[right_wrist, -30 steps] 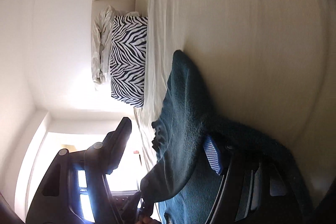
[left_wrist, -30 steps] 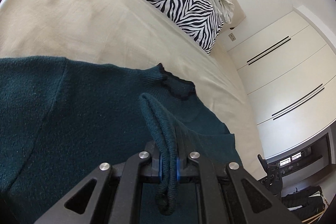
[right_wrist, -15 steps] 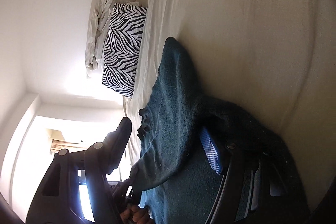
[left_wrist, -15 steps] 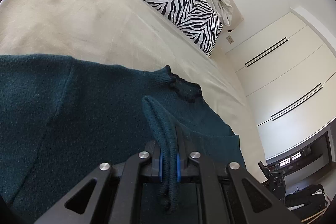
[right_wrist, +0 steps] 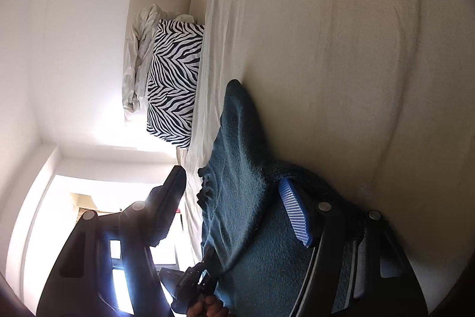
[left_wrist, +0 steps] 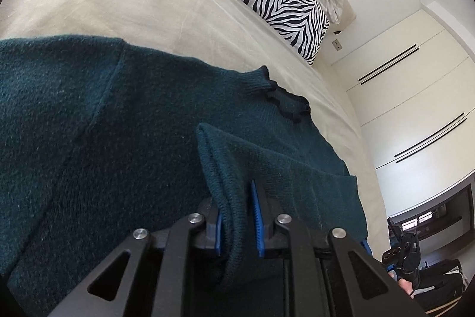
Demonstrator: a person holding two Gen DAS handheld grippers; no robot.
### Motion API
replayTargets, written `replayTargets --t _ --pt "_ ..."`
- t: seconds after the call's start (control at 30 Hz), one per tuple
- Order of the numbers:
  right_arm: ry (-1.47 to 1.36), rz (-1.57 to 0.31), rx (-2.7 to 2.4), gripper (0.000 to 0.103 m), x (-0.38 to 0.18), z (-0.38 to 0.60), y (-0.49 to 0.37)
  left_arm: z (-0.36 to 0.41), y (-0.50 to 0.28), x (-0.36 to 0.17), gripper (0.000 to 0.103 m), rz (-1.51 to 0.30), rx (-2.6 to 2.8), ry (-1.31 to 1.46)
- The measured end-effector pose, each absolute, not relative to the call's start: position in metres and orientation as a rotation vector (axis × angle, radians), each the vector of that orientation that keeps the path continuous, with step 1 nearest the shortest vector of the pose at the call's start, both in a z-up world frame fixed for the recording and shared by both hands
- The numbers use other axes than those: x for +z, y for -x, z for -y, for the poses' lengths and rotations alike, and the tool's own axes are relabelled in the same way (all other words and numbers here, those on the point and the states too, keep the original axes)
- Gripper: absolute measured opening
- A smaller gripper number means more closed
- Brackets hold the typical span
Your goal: Fold small clothes
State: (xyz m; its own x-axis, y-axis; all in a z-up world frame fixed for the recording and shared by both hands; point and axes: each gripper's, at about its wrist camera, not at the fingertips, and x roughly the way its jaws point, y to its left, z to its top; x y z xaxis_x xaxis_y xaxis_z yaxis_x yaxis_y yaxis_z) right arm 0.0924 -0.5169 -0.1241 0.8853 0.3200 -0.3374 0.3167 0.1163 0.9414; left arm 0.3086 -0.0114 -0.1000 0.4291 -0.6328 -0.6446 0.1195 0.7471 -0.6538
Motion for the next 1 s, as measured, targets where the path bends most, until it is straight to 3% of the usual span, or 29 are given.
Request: replayTargets --t 0.2,0.33,0.43,0.53,0.83,0.9,1.0 --pt "-1.471 -0.547 0.002 0.062 -0.122 0.513 -0.085 0.011 -0.308 -0.098 0.021 -1.036 -0.501 0.574" --pt "-1.4 -0.65 -0.014 0.066 -0.103 0.504 -0.066 0.012 -0.305 -0.092 0.035 -1.045 -0.502 0.55" --pt "-1.346 -0.619 0.013 0.066 -0.076 0.506 -0.06 0.013 -0.299 -0.084 0.049 -1.038 -0.489 0.521" --pt "-1.27 -0.607 0.046 0.066 -0.054 0.512 -0.082 0.013 -0.292 -0.079 0.055 -1.024 -0.459 0.509" --pt "-1.214 -0.819 0.186 0.066 -0.083 0.508 -0.208 0.012 -0.288 -0.093 0.056 -1.0 -0.448 0.474" --pt "-1.244 -0.881 0.168 0.064 -0.106 0.51 -0.213 0.014 -0.286 -0.092 0.056 -0.991 -0.447 0.453" --pt "-1.243 -0.818 0.214 0.064 -0.105 0.511 -0.193 0.01 -0.284 -0.092 0.056 -0.989 -0.458 0.474"
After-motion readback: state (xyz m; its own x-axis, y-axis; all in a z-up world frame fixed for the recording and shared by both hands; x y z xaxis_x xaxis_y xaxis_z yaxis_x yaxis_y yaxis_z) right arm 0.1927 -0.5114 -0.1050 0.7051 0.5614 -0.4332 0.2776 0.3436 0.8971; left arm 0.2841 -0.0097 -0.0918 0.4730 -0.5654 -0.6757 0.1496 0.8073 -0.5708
